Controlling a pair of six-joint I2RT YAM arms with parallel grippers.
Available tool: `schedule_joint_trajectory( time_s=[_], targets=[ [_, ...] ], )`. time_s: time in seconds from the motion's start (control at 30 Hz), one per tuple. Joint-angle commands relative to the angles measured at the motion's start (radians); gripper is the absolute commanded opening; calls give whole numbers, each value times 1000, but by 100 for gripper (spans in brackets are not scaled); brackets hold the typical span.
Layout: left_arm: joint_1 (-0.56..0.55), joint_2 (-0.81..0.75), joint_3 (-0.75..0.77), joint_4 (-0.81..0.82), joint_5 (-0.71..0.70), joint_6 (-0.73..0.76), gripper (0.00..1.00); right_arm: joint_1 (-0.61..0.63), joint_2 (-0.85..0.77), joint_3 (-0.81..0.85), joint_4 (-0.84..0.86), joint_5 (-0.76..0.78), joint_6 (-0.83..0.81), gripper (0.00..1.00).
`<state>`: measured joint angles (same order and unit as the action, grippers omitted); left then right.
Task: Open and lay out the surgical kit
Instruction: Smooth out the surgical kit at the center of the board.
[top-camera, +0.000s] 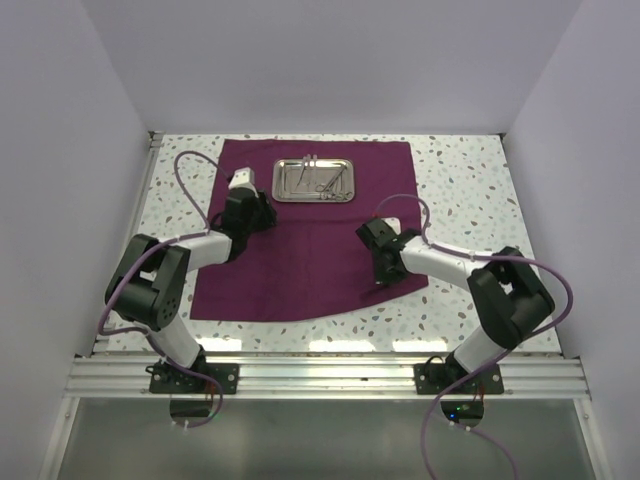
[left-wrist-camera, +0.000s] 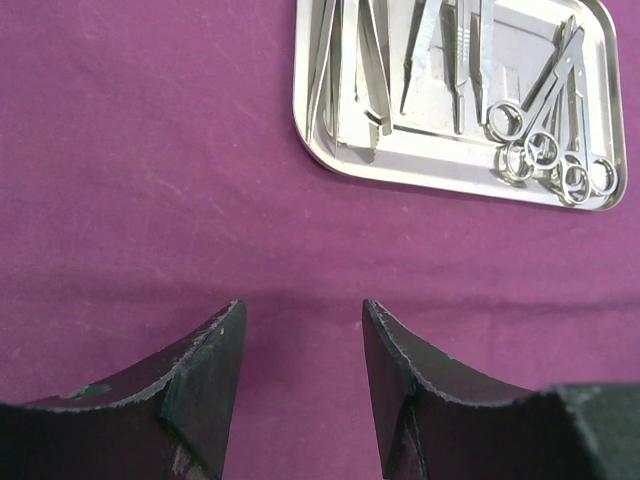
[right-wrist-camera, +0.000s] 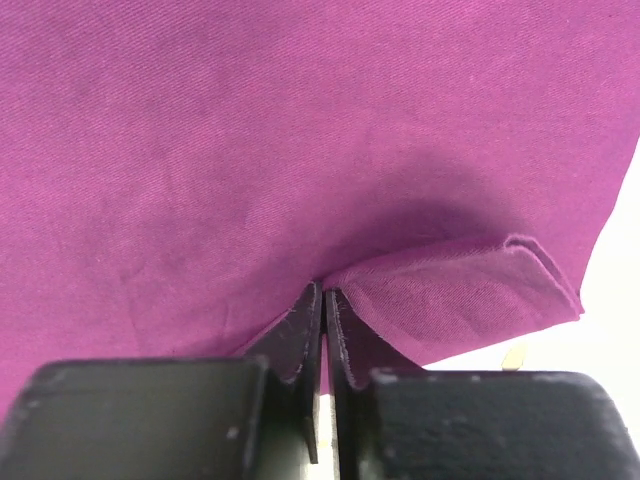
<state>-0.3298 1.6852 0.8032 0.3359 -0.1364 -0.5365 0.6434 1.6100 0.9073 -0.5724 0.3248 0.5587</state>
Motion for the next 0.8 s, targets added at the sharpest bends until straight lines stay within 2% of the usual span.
schedule_joint_trajectory(
  time_s=[0.0, 0.23, 0.4, 0.43, 0.5, 0.53, 0.57, 0.6, 0.67, 0.77],
  targets=[
    [-5, 13, 7, 60, 6, 21, 54, 2, 7, 12, -55, 54, 7, 1],
    [-5, 21, 13, 60, 18, 21, 54, 24, -136, -31, -156, 59, 64, 0],
    [-5, 19, 10, 60, 21, 21, 54, 56, -325, -125, -207, 2, 164, 3],
    [-5, 19, 10, 60, 21, 21, 54, 61, -353, -140, -214, -10, 181, 7],
    [-5, 16, 10, 60, 23, 20, 54, 81, -444, -191, -228, -35, 226, 34],
    [-5, 13, 7, 60, 23, 20, 54, 88, -472, -208, -233, -64, 242, 52],
    [-5, 10, 4, 60, 23, 20, 54, 107, -504, -243, -234, -82, 260, 74],
    [-5, 8, 2, 61, 23, 18, 54, 119, -533, -260, -233, -101, 291, 78],
    [-5, 4, 1, 60, 20, 18, 54, 163, -613, -288, -265, -127, 331, 79],
    [-5, -2, -1, 55, 15, 18, 54, 243, -717, -266, -355, -66, 417, 79]
  ],
)
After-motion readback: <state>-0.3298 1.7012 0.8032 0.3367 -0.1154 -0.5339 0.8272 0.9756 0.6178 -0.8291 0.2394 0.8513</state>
